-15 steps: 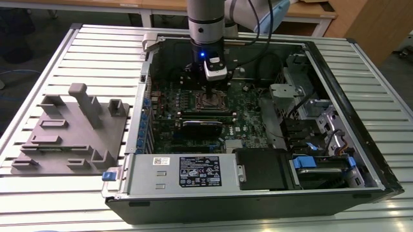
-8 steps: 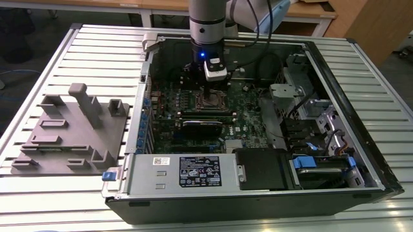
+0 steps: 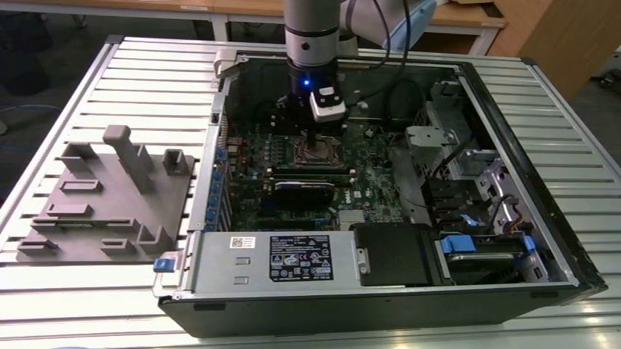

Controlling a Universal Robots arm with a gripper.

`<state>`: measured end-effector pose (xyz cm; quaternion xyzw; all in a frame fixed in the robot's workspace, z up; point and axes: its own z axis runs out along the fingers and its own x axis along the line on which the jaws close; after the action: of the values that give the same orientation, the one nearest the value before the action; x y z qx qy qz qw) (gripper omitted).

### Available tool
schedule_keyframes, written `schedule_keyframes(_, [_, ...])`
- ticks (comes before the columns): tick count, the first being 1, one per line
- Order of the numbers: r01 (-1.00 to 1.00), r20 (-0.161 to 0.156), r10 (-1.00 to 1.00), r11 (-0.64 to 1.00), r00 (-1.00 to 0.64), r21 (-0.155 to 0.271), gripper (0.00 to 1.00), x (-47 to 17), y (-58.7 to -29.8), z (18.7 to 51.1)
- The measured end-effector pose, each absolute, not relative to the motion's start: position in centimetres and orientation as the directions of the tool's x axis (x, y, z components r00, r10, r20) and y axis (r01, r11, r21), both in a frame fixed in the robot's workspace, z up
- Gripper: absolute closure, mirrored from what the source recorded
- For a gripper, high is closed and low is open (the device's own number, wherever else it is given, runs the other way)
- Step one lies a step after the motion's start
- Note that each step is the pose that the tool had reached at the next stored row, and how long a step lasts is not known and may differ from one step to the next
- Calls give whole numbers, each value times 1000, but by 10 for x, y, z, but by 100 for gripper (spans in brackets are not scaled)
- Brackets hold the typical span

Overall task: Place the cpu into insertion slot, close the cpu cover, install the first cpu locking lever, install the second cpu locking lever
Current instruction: 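Install the first cpu locking lever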

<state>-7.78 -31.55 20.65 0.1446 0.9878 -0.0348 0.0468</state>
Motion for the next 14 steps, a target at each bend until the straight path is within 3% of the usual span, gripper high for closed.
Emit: schedule_keyframes(14, [108, -102, 102, 993, -990, -55, 90, -74, -316, 206])
